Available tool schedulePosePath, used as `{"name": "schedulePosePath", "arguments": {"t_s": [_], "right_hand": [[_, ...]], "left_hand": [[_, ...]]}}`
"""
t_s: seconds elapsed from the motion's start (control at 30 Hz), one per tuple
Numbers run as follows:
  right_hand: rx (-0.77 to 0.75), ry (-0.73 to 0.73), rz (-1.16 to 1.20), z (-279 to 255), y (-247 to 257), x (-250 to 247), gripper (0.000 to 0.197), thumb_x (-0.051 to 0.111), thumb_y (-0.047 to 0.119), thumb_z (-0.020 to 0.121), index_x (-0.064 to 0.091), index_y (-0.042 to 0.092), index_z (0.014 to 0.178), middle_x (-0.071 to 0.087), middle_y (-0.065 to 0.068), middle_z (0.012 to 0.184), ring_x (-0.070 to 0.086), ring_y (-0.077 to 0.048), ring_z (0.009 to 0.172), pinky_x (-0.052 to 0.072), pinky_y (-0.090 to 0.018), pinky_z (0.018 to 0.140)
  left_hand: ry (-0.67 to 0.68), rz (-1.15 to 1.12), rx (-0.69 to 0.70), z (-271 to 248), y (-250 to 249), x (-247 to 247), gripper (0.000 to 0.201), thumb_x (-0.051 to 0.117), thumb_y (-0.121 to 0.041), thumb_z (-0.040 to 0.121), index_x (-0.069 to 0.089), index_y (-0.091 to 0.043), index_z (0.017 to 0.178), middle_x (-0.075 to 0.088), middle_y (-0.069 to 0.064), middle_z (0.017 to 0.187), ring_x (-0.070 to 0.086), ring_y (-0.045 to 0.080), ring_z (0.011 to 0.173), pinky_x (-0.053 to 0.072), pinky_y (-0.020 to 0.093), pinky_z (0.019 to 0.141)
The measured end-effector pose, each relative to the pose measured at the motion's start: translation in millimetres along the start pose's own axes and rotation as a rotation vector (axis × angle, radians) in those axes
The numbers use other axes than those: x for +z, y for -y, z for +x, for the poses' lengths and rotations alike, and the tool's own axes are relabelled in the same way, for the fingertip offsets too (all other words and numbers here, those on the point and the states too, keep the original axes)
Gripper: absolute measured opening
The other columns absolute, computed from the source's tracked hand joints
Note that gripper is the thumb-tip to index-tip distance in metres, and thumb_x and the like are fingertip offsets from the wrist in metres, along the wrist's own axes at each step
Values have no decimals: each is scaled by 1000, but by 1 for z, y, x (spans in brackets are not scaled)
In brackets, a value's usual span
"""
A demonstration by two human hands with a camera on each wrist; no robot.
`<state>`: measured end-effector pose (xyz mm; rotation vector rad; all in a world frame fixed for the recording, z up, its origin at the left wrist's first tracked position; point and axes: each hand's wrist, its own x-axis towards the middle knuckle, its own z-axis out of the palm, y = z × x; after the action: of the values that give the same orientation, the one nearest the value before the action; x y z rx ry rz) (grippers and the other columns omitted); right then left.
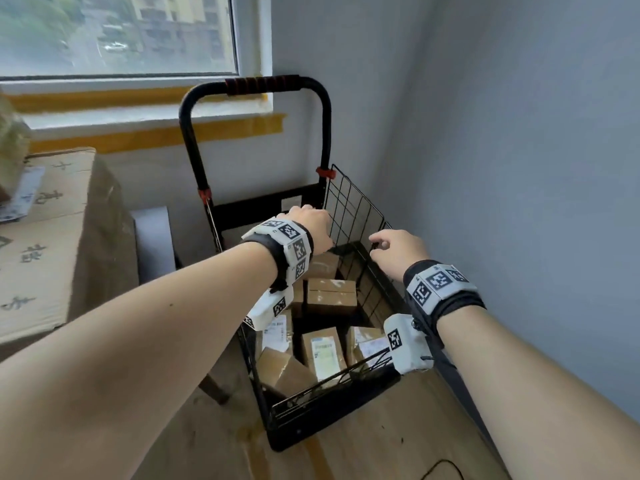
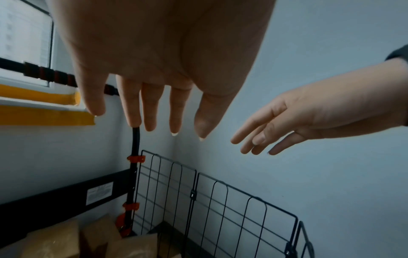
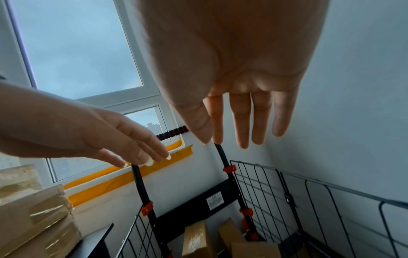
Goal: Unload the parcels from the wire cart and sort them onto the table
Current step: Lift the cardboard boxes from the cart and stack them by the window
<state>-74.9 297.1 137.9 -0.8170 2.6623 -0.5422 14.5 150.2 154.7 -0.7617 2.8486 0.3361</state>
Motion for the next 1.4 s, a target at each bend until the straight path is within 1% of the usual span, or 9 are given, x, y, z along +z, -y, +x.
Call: {"name": "schedulePosePath", "arguments": {"t_s": [0.07, 0.33, 0.5, 0.63, 0.77, 0.93, 1.1, 1.27, 1.4], "right_hand": [[-14, 33, 5, 14, -9, 5, 39, 52, 19, 89, 59, 29, 126, 59, 0, 131, 54, -24, 118, 41, -26, 97], [-32, 203, 18, 87, -23, 46, 39, 51, 18, 91, 56, 27, 129, 57, 0, 130, 55, -19, 110, 36, -19, 82], [17, 329, -12, 144, -36, 74, 34, 53, 23, 92, 59, 25, 126, 60, 0, 127, 55, -21, 114, 38, -20, 87], [69, 431, -45, 183, -55, 112, 31, 53, 22, 91, 63, 23, 120, 62, -1, 125, 56, -23, 114, 42, -25, 95], [127, 574, -68, 202, -77, 155, 32, 54, 19, 91, 63, 23, 121, 60, 0, 129, 54, -22, 119, 41, -26, 101], [172, 700, -72, 225, -102, 209, 31, 57, 22, 90, 64, 24, 120, 63, 0, 123, 57, -20, 111, 41, -21, 87], [193, 810, -89, 245, -118, 254, 30, 55, 20, 92, 63, 22, 121, 60, 1, 127, 55, -20, 115, 38, -20, 85], [256, 854, -88, 253, -142, 305, 34, 54, 19, 92, 62, 22, 125, 58, 1, 131, 52, -22, 121, 40, -26, 98], [320, 924, -114, 251, -165, 342, 40, 50, 18, 93, 55, 16, 133, 52, -3, 139, 50, -25, 125, 39, -30, 102]], "left_hand": [[27, 3, -34, 12, 1, 12, 42, 53, -32, 88, 50, -24, 130, 47, 6, 131, 46, 28, 120, 46, 43, 92], [141, -53, -157, 85, 20, 58, 38, 53, -32, 88, 53, -23, 125, 50, 6, 127, 51, 28, 114, 47, 42, 93], [215, -188, -245, 141, 38, 95, 45, 51, -33, 90, 46, -25, 133, 48, 6, 132, 50, 28, 118, 45, 42, 97], [275, -320, -328, 174, 48, 134, 42, 51, -31, 90, 49, -23, 131, 52, 7, 129, 53, 27, 114, 47, 39, 95], [371, -413, -403, 187, 58, 181, 39, 49, -28, 93, 50, -16, 130, 55, 9, 127, 54, 28, 116, 45, 35, 93], [416, -522, -583, 198, 81, 243, 39, 51, -24, 90, 52, -16, 128, 57, 9, 127, 54, 30, 115, 46, 34, 94], [444, -680, -742, 205, 94, 296, 36, 50, -28, 92, 57, -15, 124, 61, 9, 123, 56, 28, 113, 44, 29, 88], [450, -796, -870, 215, 90, 348, 38, 53, -22, 90, 54, -16, 128, 58, 7, 127, 54, 26, 117, 41, 27, 93], [516, -855, -956, 209, 83, 386, 42, 55, -21, 90, 51, -14, 131, 55, 8, 131, 51, 27, 121, 39, 26, 91]]}}
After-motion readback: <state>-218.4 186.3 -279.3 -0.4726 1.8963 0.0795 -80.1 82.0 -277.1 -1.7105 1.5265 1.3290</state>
